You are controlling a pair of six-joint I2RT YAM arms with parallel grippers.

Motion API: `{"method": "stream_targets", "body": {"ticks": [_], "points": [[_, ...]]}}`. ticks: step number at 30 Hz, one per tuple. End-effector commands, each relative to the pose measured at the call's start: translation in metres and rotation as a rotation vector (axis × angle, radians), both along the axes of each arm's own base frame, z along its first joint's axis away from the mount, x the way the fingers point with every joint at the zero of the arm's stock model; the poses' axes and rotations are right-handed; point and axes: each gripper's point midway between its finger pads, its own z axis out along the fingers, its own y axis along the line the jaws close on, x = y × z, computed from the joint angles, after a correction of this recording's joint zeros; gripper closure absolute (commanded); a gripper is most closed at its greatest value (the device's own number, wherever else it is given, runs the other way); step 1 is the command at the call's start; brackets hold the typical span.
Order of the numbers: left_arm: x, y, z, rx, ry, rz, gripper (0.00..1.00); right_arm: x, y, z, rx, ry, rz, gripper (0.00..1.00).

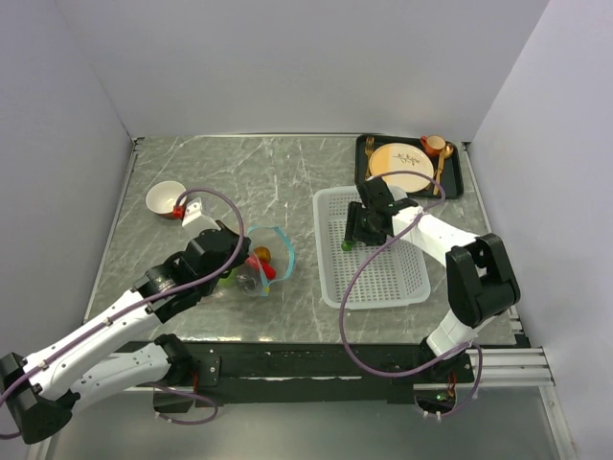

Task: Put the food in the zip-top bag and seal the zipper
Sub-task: Adjust the fake vegetable in the bin.

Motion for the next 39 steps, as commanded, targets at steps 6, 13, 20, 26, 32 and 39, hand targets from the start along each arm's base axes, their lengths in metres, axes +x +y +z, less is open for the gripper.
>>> {"method": "stream_targets", "body": {"ticks": [6, 13, 20, 26, 32, 39], "points": [[0.002, 0.002, 0.02, -0.029, -0.048, 0.006, 0.91, 0.014, 0.019, 0.012, 0.161, -0.073, -0.161, 0.29], [0.004, -0.002, 0.018, -0.025, -0.039, -0.001, 0.92, 0.014, 0.02, -0.007, 0.148, -0.05, -0.178, 0.31], [0.004, -0.002, 0.016, -0.019, -0.038, -0.001, 0.92, 0.013, 0.016, -0.015, 0.102, -0.031, -0.145, 0.38], [0.004, 0.0, 0.014, -0.02, -0.036, 0.007, 0.91, 0.009, 0.01, -0.011, 0.052, -0.043, -0.077, 0.55], [0.003, 0.001, 0.015, -0.021, -0.037, 0.007, 0.91, 0.001, 0.006, -0.002, 0.004, -0.032, 0.042, 0.65], [0.001, 0.005, 0.015, -0.027, -0.042, 0.014, 0.91, -0.035, 0.015, 0.002, 0.027, 0.076, 0.285, 0.68]]}}
